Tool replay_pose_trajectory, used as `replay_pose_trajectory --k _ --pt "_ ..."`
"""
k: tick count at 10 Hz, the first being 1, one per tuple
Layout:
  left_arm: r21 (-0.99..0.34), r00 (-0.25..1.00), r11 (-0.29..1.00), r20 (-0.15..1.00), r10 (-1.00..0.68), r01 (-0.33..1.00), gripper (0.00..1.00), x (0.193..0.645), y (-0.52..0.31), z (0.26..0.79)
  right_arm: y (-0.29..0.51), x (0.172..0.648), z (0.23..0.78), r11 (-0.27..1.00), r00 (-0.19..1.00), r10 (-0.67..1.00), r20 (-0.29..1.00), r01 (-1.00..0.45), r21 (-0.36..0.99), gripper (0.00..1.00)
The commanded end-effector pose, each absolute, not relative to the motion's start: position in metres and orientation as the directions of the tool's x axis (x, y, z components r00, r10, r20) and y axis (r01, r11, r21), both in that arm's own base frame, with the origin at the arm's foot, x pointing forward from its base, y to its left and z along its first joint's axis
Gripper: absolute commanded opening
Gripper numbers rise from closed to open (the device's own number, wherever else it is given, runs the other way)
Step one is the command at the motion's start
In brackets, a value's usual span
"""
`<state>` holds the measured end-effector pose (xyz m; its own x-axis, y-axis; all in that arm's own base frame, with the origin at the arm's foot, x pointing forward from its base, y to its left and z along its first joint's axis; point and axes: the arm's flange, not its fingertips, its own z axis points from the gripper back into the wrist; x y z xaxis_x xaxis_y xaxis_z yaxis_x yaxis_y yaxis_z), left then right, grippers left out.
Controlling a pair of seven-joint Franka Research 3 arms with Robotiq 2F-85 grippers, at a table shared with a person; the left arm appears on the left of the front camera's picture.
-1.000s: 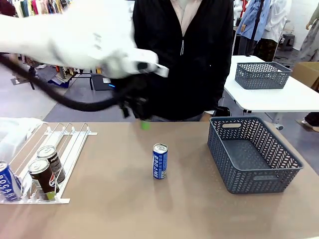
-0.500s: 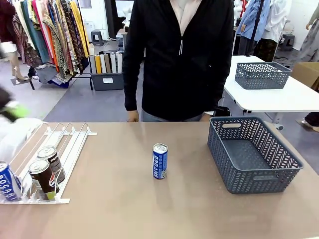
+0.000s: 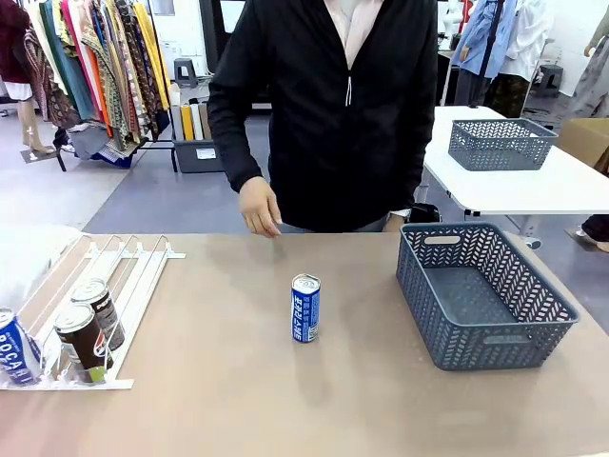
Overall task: Retrieve and store the cans from the dispenser.
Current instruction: Pick up one can from the Automatic Can Dispenser and place it in the middle of the table, then pick up the last remaining can from one row of the Automatic Can Dispenser and place it in the middle of the table.
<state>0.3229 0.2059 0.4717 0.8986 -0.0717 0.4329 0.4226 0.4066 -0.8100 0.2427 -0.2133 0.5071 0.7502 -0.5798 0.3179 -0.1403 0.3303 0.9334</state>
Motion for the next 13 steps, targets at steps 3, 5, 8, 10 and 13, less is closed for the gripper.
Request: replay_pose_trajectory --k 3,5,8,10,13 --pt "-0.755 0.887 0.478 0.442 -0.135 0.449 1.0 0.3178 0.1872 0.4983 -0.2124 0.2454 0.5085 0.325 0.738 -0.583 0.339 -0.17 0.93 1.0" --pt "-0.755 0.887 0.478 0.442 -0.135 0.449 1.0 0.3178 0.1872 0.4983 -0.2124 0.2454 0.5085 0.325 0.738 -0.583 0.339 -0.17 0.93 1.0" --pt "-0.755 0.887 0.478 0.442 -0.135 0.449 1.0 0.3178 0.1872 0.4983 -0.2124 0.2454 0.5085 0.325 0.738 -0.583 0.339 -0.17 0.93 1.0" --pt "-0.755 0.887 0.478 0.442 -0.135 0.449 1.0 0.3178 0.1872 0.4983 -0.2124 0.2454 0.5085 0.325 0.738 -0.583 0.339 -0.17 0.93 1.0" --pt "-0.755 0.887 0.478 0.442 -0.135 0.449 1.0 0.3178 0.1872 0.4983 -0.2124 0.2454 0.5085 0.325 0.738 -0.583 0.339 -0.17 0.93 1.0"
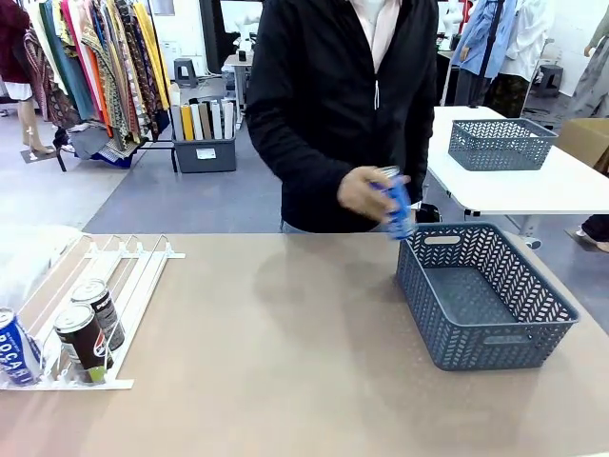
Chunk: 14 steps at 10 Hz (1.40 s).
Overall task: Retrieve and store the cans from the dispenser.
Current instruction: Pick up the last remaining can from one row of the Automatic Can Dispenser and place it in the middle of the table.
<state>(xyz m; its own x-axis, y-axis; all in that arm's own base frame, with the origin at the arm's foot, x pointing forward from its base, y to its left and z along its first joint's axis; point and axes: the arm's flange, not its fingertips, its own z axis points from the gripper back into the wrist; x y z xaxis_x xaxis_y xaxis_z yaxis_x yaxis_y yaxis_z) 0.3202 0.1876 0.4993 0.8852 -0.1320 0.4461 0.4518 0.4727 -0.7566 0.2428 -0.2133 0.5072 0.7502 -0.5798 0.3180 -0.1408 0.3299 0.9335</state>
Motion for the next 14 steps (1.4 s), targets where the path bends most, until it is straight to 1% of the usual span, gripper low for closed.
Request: replay_pose_trajectory --k 1,2,3,4,5,6,7,8,9,12,13,14 --pt "-0.757 0.885 0.473 0.446 -0.132 0.452 1.0 0.32 0.188 0.499 -0.212 0.245 0.508 0.325 0.738 -0.583 0.339 -0.17 0.93 1.0" --pt "-0.626 0.927 0.688 0.313 -0.208 0.366 1.0 0.317 0.164 0.511 -0.212 0.245 0.508 0.325 0.738 -0.583 0.339 -0.17 0.93 1.0" --pt "-0.39 0.968 0.888 0.158 -0.197 0.244 1.0 0.308 0.136 0.515 -0.212 0.245 0.508 0.325 0.738 -0.583 0.339 -0.17 0.93 1.0" --pt "-0.196 0.978 0.959 0.07 -0.197 0.207 1.0 0.299 0.113 0.514 -0.212 0.245 0.508 0.325 0.738 -0.583 0.339 -0.17 0.93 1.0" --pt "-0.089 0.98 0.976 0.009 -0.2 0.2 1.0 0.296 0.097 0.513 -0.212 0.245 0.508 0.325 0.738 -0.583 0.339 -0.17 0.93 1.0" --pt "-0.095 0.979 0.974 0.035 -0.203 0.206 1.0 0.298 0.087 0.513 -0.212 0.245 0.508 0.325 0.738 -0.583 0.339 -0.17 0.93 1.0" --pt "-0.054 0.993 0.992 0.034 -0.11 0.112 1.0 0.306 0.084 0.51 -0.212 0.245 0.508 0.325 0.738 -0.583 0.339 -0.17 0.93 1.0" --pt "-0.09 0.997 0.995 0.067 -0.037 0.043 1.0 0.314 0.082 0.509 -0.212 0.245 0.508 0.325 0.738 -0.583 0.339 -0.17 0.93 1.0" --pt "-0.111 0.976 0.976 0.136 -0.171 0.186 1.0 0.303 0.087 0.52 -0.212 0.245 0.508 0.325 0.738 -0.583 0.339 -0.17 0.93 1.0" --pt "-0.111 0.976 0.976 0.136 -0.171 0.186 1.0 0.303 0.087 0.52 -0.212 0.245 0.508 0.325 0.738 -0.583 0.339 -0.17 0.93 1.0" --pt "-0.105 0.982 0.982 0.12 -0.143 0.156 1.0 0.305 0.08 0.517 -0.212 0.245 0.508 0.325 0.738 -0.583 0.339 -0.17 0.93 1.0" --pt "-0.091 0.979 0.982 0.133 -0.153 0.165 1.0 0.313 0.064 0.499 -0.212 0.245 0.508 0.325 0.738 -0.583 0.339 -0.17 0.93 1.0"
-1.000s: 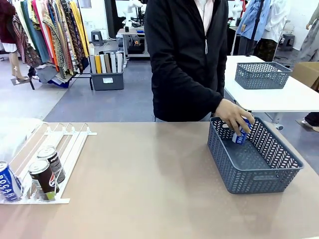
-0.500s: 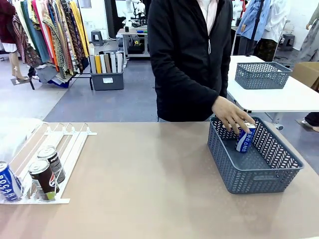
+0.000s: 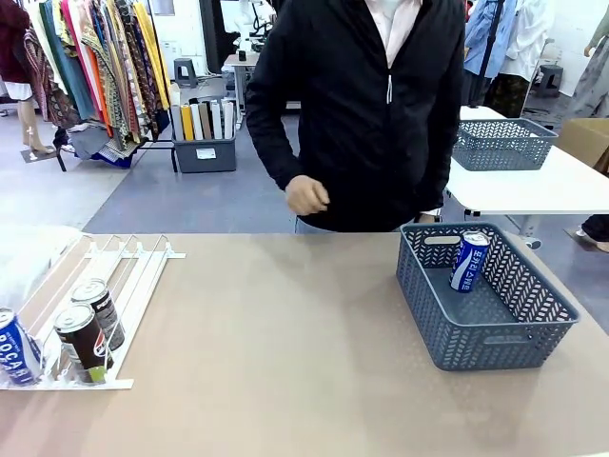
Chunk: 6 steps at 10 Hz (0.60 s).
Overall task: Retrieve and store the cans from the dispenser.
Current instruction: Pick up the last remaining can from one row of the Automatic Can Dispenser and place it in the middle of the table.
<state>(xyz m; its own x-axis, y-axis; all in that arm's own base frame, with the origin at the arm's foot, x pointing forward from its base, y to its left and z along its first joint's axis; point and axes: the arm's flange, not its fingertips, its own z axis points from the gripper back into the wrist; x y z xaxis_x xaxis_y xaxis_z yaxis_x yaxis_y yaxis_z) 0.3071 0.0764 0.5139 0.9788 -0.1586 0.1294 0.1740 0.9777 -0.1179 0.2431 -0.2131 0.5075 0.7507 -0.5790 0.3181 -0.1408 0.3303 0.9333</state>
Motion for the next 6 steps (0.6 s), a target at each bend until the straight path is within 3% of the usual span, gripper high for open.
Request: replay_pose_trajectory --k 1,6 --pt "-0.111 0.979 0.981 0.146 -0.143 0.16 1.0 0.317 0.061 0.489 -0.212 0.245 0.508 0.325 0.738 -0.583 0.339 -0.17 0.93 1.0" --pt "-0.081 0.998 0.996 0.05 -0.033 0.037 1.0 0.33 0.05 0.448 -0.212 0.245 0.508 0.325 0.738 -0.583 0.339 -0.17 0.93 1.0"
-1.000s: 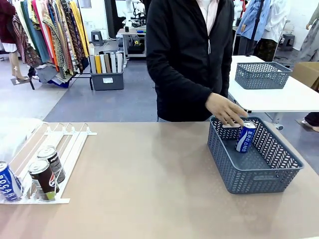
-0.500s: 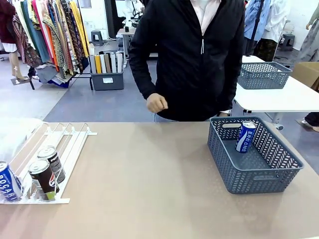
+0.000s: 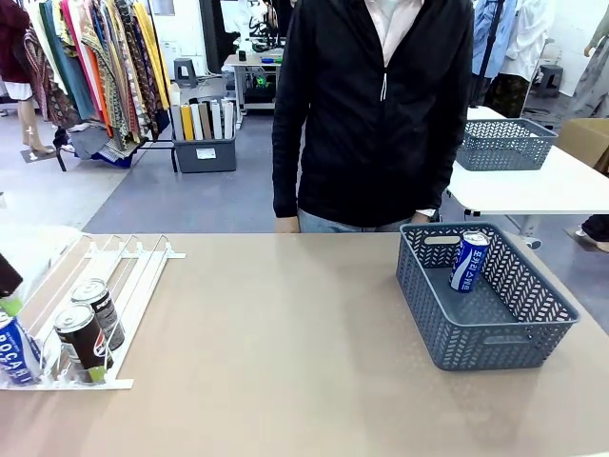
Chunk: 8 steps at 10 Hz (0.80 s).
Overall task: Retrieve and store the cans from the dispenser.
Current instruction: Pick up the last remaining can from one row of the Automatic Can Dispenser and place it in the middle of the table.
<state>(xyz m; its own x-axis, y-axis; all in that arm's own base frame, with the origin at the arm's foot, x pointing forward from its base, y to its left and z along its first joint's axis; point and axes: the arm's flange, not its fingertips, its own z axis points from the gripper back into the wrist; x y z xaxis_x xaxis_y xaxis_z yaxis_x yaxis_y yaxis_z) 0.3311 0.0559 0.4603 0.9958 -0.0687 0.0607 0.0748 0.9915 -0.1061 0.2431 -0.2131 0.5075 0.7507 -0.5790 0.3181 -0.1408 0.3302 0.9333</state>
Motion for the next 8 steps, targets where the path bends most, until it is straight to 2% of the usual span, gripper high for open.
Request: replay_pose_trajectory --k 1,4,8 --pt "-0.09 0.999 0.995 0.032 -0.041 0.044 1.0 0.336 0.048 0.439 -0.212 0.245 0.508 0.325 0.738 -0.583 0.339 -0.17 0.93 1.0" --pt "-0.073 0.999 0.997 -0.052 -0.009 0.005 1.0 0.351 0.048 0.411 -0.212 0.245 0.508 0.325 0.738 -0.583 0.339 -0.17 0.93 1.0" --pt "-0.074 0.997 0.997 -0.079 0.023 -0.028 1.0 0.351 0.058 0.404 -0.212 0.245 0.508 0.325 0.738 -0.583 0.339 -0.17 0.93 1.0"
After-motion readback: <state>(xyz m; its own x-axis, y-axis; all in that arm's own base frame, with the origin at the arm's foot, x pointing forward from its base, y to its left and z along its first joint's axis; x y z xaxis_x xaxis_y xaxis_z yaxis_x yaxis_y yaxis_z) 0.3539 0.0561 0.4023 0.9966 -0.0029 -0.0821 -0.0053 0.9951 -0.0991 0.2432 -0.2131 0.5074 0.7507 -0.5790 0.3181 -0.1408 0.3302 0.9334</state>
